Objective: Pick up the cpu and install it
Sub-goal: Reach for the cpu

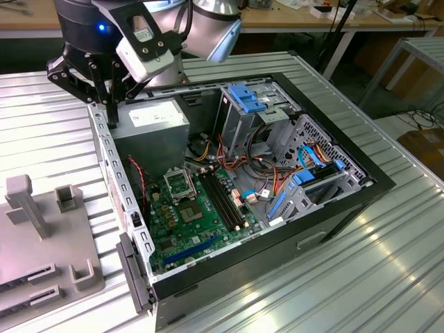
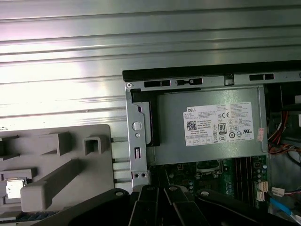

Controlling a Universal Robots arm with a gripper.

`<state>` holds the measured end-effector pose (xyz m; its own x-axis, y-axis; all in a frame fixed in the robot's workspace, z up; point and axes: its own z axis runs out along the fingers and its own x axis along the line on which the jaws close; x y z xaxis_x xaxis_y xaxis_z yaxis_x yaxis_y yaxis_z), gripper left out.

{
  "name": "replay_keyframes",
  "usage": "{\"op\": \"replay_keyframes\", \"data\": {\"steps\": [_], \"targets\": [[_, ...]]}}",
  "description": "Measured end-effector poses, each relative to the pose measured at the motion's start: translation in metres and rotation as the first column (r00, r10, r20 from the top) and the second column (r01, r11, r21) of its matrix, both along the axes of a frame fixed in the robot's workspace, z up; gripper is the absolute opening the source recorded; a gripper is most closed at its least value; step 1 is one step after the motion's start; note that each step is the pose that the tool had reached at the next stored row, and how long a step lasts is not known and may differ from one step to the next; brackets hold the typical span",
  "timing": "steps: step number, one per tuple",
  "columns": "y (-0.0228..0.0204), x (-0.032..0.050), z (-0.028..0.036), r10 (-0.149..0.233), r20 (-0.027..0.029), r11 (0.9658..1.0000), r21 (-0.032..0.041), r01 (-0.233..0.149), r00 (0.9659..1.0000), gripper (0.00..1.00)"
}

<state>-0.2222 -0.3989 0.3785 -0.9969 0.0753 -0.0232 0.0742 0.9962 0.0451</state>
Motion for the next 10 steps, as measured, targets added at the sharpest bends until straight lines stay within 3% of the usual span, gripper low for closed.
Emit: {"op": "replay_keyframes", "data": {"steps": [10], "targets": [[-0.0002,-0.0120,-0.0008,0.000,0.0000,1.0000,0.0000,0.000,1.0000,0.11]]}}
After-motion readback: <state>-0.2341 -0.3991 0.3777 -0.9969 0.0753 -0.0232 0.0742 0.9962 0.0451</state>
